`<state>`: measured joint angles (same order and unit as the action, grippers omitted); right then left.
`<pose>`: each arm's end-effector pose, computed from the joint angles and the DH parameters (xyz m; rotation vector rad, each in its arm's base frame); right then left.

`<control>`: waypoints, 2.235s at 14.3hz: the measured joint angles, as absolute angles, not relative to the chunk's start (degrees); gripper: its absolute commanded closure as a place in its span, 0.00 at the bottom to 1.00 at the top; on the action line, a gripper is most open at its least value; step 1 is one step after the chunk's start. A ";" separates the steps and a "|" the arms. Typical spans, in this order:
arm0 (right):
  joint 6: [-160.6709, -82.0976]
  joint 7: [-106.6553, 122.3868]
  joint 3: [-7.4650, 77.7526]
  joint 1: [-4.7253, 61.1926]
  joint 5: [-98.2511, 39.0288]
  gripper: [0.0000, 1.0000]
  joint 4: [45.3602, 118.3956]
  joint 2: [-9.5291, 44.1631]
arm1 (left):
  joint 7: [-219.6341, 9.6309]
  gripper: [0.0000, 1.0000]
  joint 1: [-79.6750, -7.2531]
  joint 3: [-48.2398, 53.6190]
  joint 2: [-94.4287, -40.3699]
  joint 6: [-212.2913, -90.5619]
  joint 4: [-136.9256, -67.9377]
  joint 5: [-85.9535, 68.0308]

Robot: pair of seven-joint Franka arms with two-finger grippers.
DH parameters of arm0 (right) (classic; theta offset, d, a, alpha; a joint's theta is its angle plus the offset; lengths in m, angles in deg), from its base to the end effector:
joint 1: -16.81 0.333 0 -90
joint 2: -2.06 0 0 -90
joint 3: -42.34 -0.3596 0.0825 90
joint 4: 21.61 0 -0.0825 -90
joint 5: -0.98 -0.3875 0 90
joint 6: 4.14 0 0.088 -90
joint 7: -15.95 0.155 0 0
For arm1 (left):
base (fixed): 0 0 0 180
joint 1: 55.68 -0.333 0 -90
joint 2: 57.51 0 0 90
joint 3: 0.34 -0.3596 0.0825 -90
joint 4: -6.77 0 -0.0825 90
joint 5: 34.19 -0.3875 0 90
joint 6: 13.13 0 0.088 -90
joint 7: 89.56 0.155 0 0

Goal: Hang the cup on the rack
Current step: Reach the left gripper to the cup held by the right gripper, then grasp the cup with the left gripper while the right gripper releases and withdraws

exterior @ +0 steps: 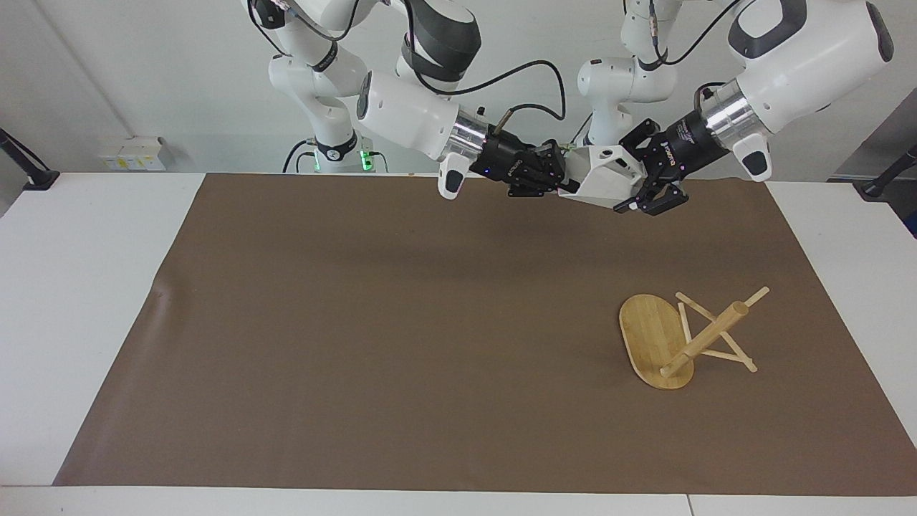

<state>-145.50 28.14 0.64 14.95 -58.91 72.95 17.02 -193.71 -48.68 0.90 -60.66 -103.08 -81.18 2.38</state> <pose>0.5662 0.4321 0.5820 -1.9811 0.2580 -0.0166 0.5575 -0.1737 0.6365 1.8033 2.0118 -0.7583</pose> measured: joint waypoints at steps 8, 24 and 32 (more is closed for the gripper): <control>-146.34 28.29 0.78 14.89 -58.91 0.00 72.94 17.03 | -195.43 1.00 -48.72 0.82 -60.51 -103.31 -81.21 2.41; -146.76 28.35 8.16 14.16 -41.94 0.00 73.97 17.25 | -215.03 1.00 -49.26 0.52 -54.27 -130.90 -101.52 -2.01; -134.89 14.32 21.67 13.92 -21.28 0.00 74.53 16.29 | -223.55 1.00 -49.00 1.09 -53.87 -141.02 -109.95 -3.60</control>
